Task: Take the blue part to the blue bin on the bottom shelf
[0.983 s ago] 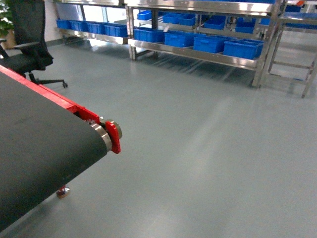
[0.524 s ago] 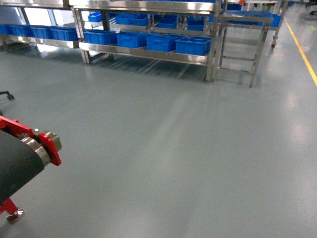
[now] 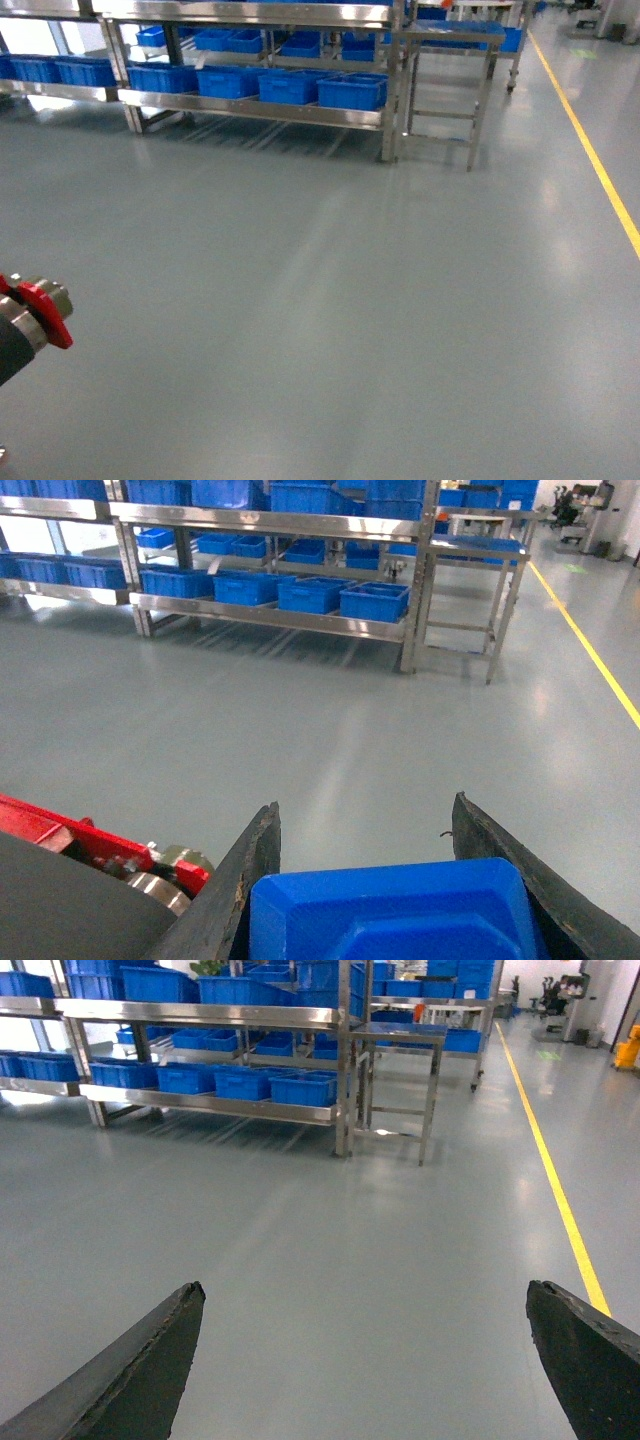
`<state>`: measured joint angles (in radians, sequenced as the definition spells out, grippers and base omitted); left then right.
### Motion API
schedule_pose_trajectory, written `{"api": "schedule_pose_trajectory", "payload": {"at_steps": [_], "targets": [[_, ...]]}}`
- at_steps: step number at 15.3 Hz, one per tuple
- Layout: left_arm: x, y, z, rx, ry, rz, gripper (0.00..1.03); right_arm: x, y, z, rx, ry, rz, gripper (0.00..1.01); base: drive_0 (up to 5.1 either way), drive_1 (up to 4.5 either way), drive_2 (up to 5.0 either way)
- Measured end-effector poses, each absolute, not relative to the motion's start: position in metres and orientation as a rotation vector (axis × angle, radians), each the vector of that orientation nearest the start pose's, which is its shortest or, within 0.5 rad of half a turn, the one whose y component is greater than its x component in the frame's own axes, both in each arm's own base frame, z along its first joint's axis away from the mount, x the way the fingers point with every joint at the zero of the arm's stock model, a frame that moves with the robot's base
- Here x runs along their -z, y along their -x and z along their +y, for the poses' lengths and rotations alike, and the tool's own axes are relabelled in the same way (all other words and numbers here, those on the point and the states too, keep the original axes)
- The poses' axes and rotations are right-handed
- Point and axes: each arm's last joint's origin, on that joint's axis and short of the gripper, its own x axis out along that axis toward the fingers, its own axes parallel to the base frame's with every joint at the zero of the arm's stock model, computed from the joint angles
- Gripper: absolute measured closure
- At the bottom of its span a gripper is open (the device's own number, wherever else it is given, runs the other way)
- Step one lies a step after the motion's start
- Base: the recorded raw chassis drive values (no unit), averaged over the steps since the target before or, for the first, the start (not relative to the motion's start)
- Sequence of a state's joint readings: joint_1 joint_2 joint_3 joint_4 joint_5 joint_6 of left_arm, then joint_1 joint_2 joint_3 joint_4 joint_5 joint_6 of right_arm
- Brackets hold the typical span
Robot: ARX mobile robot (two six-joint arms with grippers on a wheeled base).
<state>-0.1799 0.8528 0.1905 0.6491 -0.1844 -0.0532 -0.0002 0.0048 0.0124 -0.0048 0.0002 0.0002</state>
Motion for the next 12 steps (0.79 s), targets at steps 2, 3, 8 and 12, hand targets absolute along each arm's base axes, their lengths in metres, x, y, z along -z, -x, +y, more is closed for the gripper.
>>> {"api": "schedule_pose_trajectory", "payload": {"at_steps": [2,3,8,12], "targets": [[-0.1976,-0.1707,-0.0256,-0.006,0.051,0.013,0.59,-0.1669,-0.0972,0.0,0.0,0.0,-0.003,0.03,-1.6,-1.61,-1.6],[-0.1976,-0.1707,-0.0256,-0.006,0.051,0.013,0.59,-0.1669,-0.0972,0.0,0.0,0.0,-0.003,0.03,-1.5,-1.49,-1.5],[-0.1976,-0.1707,-0.0256,-0.006,0.051,0.013,0.59,-0.1669,-0.0972,0.0,0.0,0.0,-0.003,0.03,-1.6,-1.61,-1.6],[-0.1976,-0.1707,-0.0257,-0.006,0.051,0.013,0.59,-0.1669,-0.0972,0.0,0.0,-0.001,-0.002,0.03,-1.6,-1.64,-1.6]]}}
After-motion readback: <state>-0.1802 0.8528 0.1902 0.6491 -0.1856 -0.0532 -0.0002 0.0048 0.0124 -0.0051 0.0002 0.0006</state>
